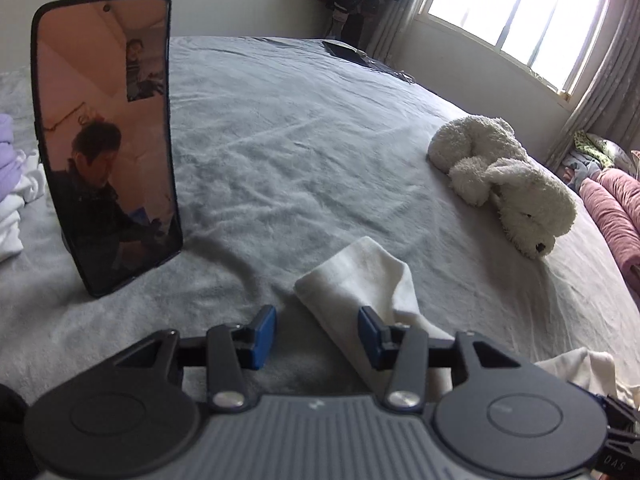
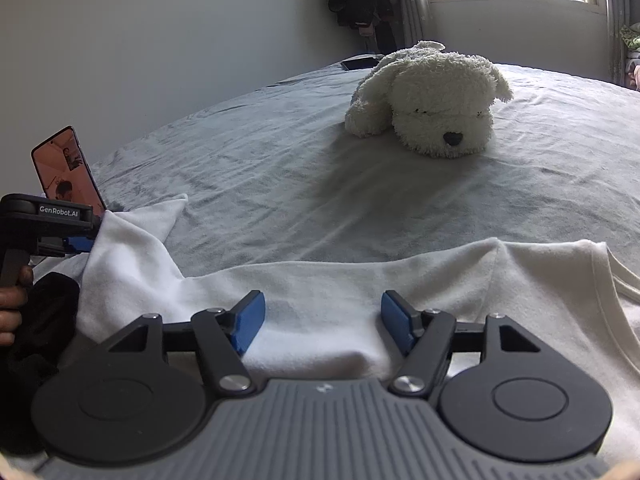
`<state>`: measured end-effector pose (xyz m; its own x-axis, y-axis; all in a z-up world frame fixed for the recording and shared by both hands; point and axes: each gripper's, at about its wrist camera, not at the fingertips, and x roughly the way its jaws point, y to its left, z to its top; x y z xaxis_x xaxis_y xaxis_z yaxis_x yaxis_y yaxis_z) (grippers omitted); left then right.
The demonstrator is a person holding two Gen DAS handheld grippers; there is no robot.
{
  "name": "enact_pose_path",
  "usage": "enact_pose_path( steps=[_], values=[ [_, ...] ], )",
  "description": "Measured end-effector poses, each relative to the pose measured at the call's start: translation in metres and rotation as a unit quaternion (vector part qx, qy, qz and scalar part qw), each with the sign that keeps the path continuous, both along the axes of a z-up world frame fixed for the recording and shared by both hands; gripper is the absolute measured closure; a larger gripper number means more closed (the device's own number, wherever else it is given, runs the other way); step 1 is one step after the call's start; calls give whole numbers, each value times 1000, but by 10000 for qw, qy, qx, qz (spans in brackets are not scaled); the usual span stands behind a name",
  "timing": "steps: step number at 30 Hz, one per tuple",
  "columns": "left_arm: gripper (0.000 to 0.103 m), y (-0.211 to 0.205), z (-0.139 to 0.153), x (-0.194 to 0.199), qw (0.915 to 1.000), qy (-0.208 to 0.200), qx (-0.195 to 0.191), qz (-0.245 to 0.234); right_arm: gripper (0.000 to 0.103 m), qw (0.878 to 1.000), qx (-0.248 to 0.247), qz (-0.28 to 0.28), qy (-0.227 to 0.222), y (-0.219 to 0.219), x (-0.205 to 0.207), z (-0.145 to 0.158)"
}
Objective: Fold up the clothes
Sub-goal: 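Carry the held sleeve across the body with the left gripper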
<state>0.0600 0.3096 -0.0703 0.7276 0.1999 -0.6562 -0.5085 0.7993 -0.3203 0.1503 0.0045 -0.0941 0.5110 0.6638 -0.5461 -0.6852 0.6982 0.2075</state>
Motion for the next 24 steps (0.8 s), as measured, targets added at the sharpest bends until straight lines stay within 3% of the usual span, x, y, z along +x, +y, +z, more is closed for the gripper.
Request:
enact_pose_path(
  steps=[1,2,4,5,8,12,15,18,21,24],
  values=[
    [60,3,-1,3,9999,-45,-130,81,36,10000,-10,-17,-1,0,0,1],
    [69,5,-2,5,9996,-87,-213,145,36,10000,-8,-37,6,1,-1,3],
    [94,5,-2,6,9993,-178,-247,216,39,10000,18,-38,14,1,-2,5],
    [96,3,1,5,9992,-235,-196,247,40,10000,19,-18,15,1,-2,5],
    [97,-9,19,-3,9966,-456,523,447,43,10000,-6,-36,0,1,-2,5],
    [97,-27,49,-28,9817,-865,1528,739,43,9999,-8,-134,-31,-1,0,5],
    [97,-36,54,-45,9715,-815,1979,1015,43,9996,-30,-254,-108,-5,2,7],
    [96,-34,48,-55,9740,-97,1931,1183,43,9990,-62,-395,-209,-9,3,10],
    [95,-15,32,-61,9821,607,1339,1176,43,9972,-147,-630,-367,-19,7,13],
    [92,0,25,-69,9855,837,893,1177,43,9961,-106,-795,-374,-27,12,13]
  ],
)
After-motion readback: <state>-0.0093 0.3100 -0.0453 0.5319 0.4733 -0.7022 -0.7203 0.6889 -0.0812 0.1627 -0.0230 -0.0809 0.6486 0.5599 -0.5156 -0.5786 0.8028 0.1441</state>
